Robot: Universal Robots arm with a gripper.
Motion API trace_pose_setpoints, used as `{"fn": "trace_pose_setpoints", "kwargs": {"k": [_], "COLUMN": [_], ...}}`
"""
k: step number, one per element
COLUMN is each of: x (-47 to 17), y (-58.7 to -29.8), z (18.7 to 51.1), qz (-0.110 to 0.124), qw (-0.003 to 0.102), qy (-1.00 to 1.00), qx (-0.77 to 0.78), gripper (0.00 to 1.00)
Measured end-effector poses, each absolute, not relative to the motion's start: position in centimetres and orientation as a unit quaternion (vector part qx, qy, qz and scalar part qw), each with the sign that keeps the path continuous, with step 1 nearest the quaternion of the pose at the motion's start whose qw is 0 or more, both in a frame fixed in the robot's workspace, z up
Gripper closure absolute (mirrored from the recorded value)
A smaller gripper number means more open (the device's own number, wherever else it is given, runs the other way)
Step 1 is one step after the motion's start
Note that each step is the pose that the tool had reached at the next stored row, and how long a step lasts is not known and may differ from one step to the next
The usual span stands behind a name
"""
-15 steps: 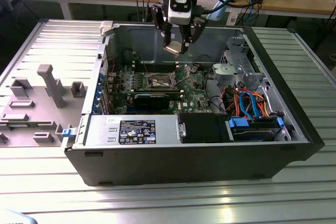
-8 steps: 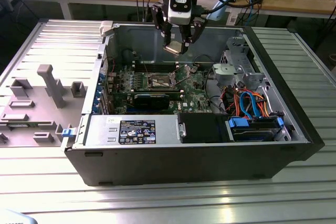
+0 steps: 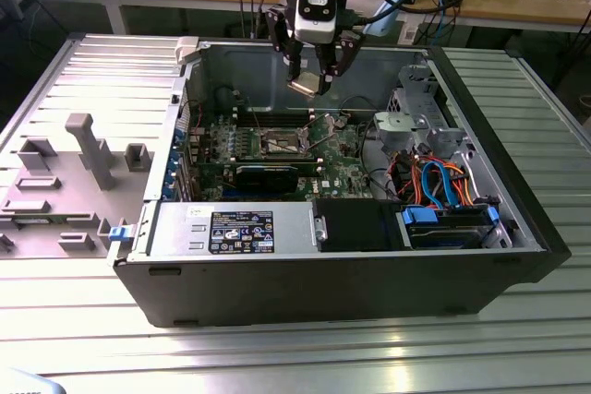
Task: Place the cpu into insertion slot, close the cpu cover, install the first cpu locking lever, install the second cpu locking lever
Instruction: 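Place the cpu into insertion slot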
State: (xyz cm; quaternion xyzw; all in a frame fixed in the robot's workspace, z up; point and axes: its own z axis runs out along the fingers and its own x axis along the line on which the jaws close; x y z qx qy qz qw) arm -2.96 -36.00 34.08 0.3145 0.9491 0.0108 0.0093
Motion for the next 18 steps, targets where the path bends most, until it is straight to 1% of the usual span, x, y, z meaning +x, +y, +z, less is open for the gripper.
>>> {"fn": "trace_pose_setpoints", "kwargs": {"k": [18], "x": [-2.99], "y": [-36.00], "z": [33.70], "qz": [0.011], "qw": [0.009], "qy": [0.947], "qx": [0.322], "gripper": [0.45]}}
